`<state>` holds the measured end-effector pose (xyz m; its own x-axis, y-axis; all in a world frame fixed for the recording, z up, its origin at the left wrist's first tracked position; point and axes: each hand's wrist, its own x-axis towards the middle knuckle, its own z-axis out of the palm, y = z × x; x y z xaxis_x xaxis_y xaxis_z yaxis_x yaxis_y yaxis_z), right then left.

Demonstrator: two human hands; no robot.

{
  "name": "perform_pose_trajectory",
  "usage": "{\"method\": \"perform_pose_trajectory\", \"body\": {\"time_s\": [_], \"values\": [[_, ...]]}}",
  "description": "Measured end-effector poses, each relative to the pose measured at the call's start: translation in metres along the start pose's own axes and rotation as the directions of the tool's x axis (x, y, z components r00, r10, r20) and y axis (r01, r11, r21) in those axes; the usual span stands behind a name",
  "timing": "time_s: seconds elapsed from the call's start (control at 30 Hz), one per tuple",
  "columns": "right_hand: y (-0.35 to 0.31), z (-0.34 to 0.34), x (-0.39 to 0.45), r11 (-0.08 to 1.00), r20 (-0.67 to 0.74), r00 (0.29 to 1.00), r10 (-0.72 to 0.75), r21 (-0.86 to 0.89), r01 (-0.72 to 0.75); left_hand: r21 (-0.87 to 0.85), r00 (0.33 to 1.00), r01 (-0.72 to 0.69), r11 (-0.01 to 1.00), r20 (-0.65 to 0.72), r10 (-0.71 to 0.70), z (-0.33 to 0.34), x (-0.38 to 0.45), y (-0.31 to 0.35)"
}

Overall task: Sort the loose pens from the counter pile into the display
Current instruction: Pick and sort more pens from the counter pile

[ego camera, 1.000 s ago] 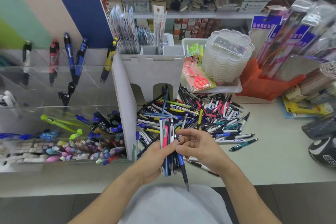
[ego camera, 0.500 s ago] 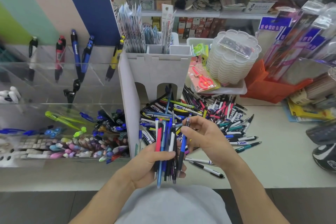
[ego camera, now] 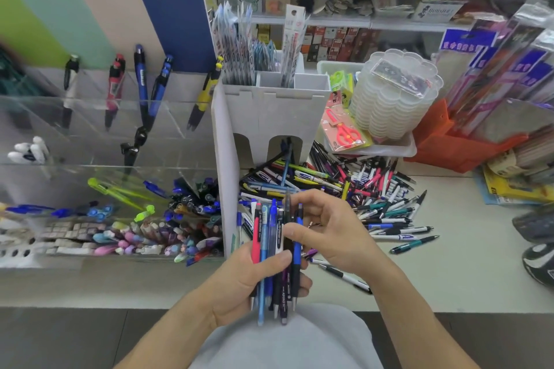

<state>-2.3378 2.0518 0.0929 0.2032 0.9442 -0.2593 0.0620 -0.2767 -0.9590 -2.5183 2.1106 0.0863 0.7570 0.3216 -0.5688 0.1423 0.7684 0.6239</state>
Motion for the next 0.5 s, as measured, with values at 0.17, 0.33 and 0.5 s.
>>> {"method": "perform_pose_trajectory", "body": {"time_s": [0.17,0.33,0.5], "values": [[-0.021,0.013,0.0,0.997,0.045,0.997,0.069,-0.037,-0.067,0.06,0.994,-0.081,0.995,-0.073,0.086,-0.014,-0.019,0.001],[-0.039,0.026,0.004,0.979,-0.018,0.995,0.099,0.179,-0.094,0.176,0.964,-0.186,0.967,-0.156,0.214,-0.032,-0.036,0.007],[-0.064,0.042,0.018,0.939,-0.197,0.98,-0.012,0.335,0.079,0.132,0.956,-0.244,0.961,-0.134,0.262,-0.054,-0.058,0.022]]}}
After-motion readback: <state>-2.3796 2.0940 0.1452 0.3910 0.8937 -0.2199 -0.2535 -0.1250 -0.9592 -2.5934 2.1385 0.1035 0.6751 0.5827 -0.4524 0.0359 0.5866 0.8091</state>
